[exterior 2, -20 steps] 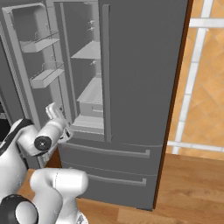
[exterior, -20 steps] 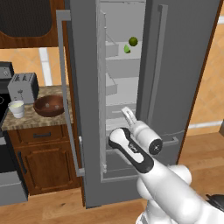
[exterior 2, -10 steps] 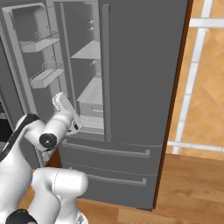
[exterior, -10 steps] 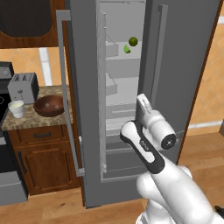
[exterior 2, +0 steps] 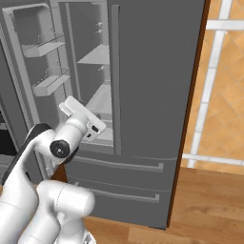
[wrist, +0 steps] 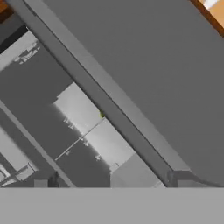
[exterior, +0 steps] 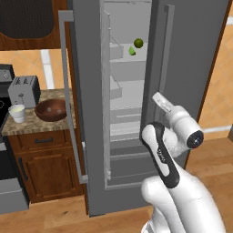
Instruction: Grab a lemon wedge from the fridge and one ice cube from the ice bowl, and put them in the glass of lemonade.
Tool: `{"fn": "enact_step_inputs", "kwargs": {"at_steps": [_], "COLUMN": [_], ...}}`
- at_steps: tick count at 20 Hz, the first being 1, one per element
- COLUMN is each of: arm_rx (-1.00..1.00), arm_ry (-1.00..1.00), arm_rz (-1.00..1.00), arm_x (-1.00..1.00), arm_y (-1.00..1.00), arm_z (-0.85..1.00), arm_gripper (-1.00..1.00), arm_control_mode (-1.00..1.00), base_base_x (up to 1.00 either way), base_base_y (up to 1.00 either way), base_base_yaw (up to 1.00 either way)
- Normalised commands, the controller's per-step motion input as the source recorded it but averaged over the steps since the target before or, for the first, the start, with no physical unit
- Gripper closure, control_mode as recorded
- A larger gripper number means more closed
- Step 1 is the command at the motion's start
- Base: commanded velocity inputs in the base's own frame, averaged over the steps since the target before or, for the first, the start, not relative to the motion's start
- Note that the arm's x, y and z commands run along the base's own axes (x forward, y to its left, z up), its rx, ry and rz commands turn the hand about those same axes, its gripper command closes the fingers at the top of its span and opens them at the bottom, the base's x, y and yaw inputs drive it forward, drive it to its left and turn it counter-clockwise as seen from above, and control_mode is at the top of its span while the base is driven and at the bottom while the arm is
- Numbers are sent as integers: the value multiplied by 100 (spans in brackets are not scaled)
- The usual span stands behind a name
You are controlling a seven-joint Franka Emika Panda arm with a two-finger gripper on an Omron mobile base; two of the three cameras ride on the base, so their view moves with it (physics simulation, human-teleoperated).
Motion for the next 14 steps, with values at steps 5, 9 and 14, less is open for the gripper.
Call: {"fn": "enact_step_inputs", "kwargs": {"at_steps": [5,9,14], "arm_rx": [-49,-35,-12], "arm_ry": [35,40,41], "arm_rz": [0,1,13], "arm_x": [-29,5,57], "arm_y": [-48,-37,-3], "arm_z": [100,87,9], "arm_gripper": [-100,-100,-100], "arm_control_mode": [-100,-100,-100], "base_base_x": [0,0,0], "base_base_y": [0,0,0], "base_base_yaw": [0,0,0]}}
